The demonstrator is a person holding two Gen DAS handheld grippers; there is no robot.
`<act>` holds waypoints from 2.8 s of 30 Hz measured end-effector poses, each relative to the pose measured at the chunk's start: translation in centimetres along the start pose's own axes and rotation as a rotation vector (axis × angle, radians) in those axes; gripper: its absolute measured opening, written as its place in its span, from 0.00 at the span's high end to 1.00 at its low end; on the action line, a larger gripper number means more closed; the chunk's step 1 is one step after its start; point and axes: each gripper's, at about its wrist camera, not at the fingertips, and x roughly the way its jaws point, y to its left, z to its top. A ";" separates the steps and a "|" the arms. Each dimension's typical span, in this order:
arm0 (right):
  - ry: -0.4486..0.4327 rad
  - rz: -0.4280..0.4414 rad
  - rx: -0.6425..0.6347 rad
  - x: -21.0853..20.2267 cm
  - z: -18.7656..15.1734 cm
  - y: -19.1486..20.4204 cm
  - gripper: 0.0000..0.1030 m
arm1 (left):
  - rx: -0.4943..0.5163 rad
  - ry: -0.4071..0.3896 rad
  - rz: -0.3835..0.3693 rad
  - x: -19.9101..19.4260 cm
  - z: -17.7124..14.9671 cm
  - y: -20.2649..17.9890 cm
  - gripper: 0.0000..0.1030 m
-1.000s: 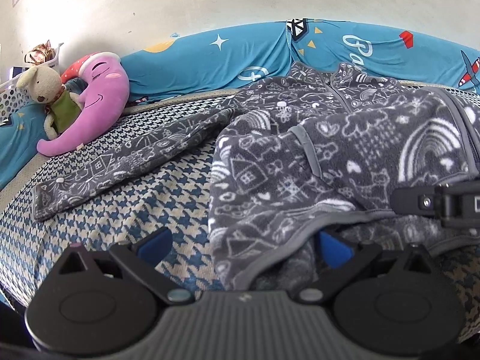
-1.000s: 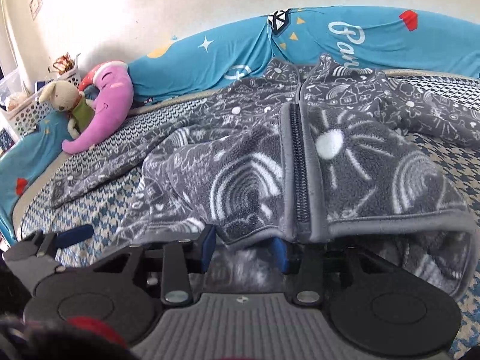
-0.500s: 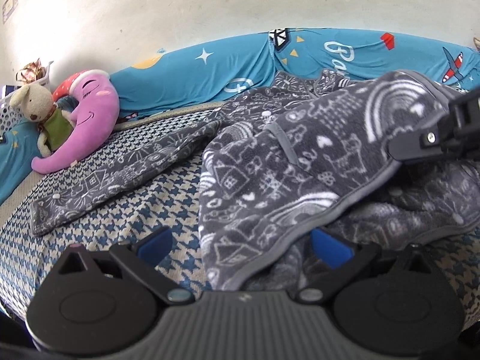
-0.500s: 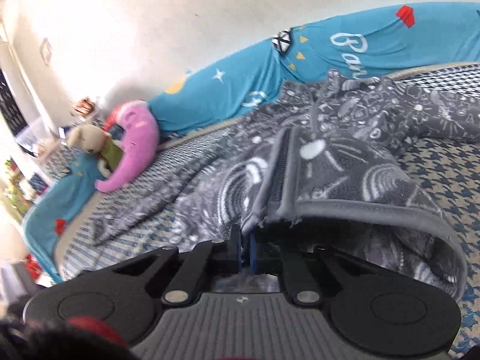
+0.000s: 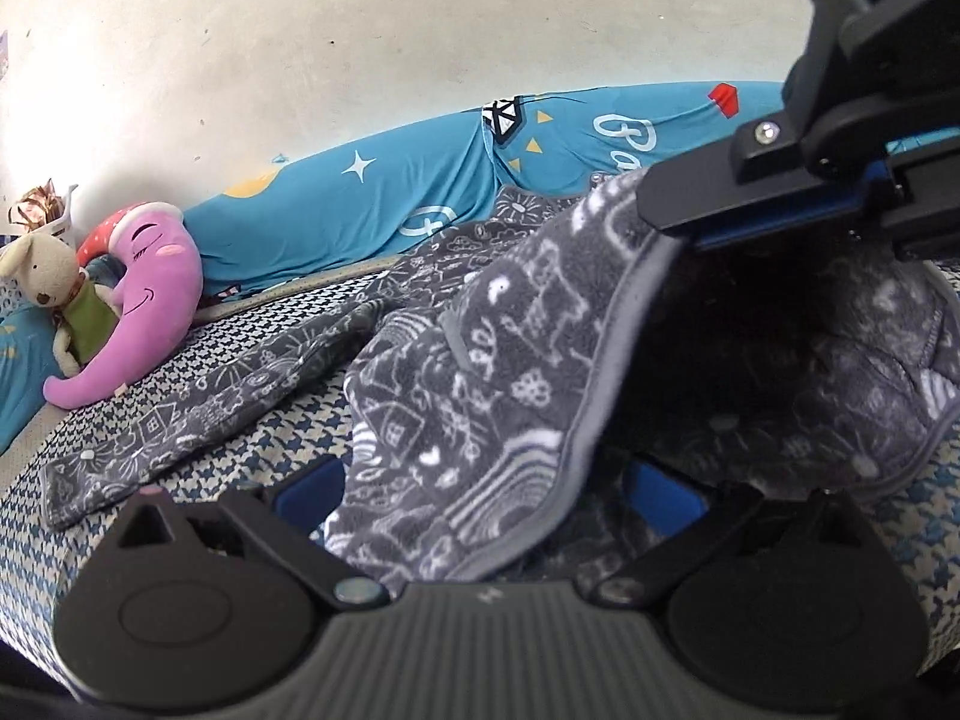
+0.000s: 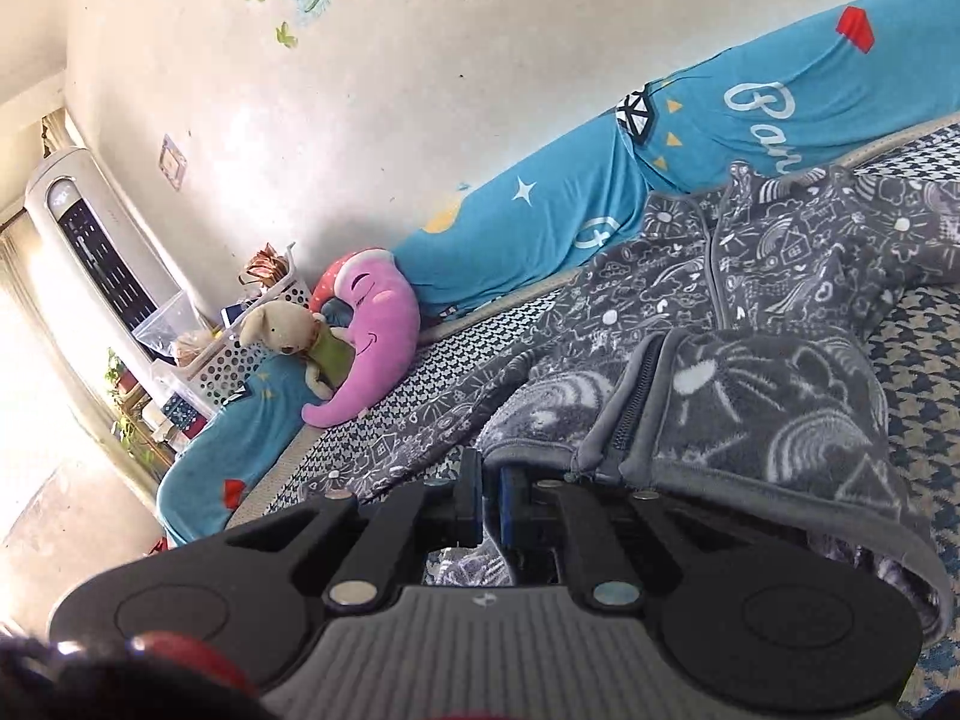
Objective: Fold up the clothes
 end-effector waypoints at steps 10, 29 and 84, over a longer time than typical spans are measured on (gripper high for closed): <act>0.048 -0.034 -0.041 0.2 -0.5 0.1 0.89 | -0.160 -0.025 0.236 0.9 0.8 5.0 0.00; 0.202 -0.311 -0.266 -3.2 -4.8 0.6 0.76 | -0.293 0.020 0.357 1.2 0.1 11.1 0.00; -0.218 -0.929 -0.379 -9.1 -5.8 2.8 0.88 | -0.279 -0.008 0.289 -1.7 0.5 11.1 0.00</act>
